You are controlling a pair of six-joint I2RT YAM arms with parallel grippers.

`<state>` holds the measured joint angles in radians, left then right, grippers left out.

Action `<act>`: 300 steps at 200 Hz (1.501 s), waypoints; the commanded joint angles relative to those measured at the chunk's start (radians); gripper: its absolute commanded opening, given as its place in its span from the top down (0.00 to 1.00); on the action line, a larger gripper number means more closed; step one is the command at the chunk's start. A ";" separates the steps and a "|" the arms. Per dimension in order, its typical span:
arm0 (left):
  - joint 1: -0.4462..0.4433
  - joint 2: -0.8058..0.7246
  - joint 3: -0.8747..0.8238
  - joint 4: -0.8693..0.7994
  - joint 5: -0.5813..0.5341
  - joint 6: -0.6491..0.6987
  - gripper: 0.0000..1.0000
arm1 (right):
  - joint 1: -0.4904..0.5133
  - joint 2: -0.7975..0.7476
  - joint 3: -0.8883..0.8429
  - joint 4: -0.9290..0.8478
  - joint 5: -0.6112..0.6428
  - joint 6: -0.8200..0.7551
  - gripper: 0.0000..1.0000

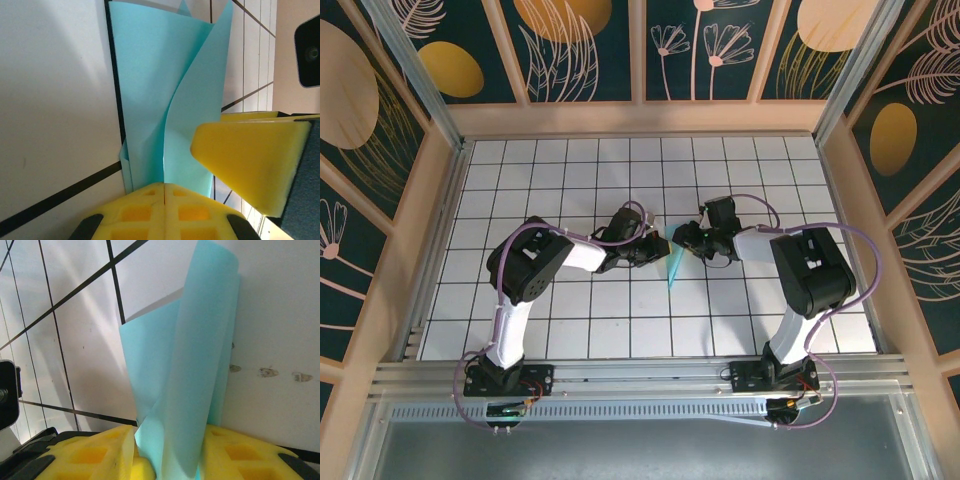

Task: Fold a paper plane with a square sheet of paper (fold left side to right side)
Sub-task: Fold the wing for the fifth time at the center of the table.

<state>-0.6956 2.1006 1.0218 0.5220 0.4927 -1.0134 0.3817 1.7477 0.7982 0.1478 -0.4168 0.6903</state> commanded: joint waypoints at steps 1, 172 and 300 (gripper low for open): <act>-0.001 0.053 0.000 -0.112 -0.124 0.030 1.00 | 0.007 -0.040 0.013 -0.032 0.031 -0.005 0.62; -0.002 0.051 0.000 -0.142 -0.153 0.028 1.00 | -0.087 -0.139 0.007 -0.100 -0.031 -0.134 0.88; -0.002 0.007 -0.040 -0.150 -0.210 0.016 1.00 | -0.083 -0.014 0.062 -0.045 -0.117 -0.175 1.00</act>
<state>-0.7151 2.0800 1.0229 0.4808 0.4156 -1.0138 0.2935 1.7084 0.8310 0.0719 -0.5076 0.5400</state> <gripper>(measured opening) 0.043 0.049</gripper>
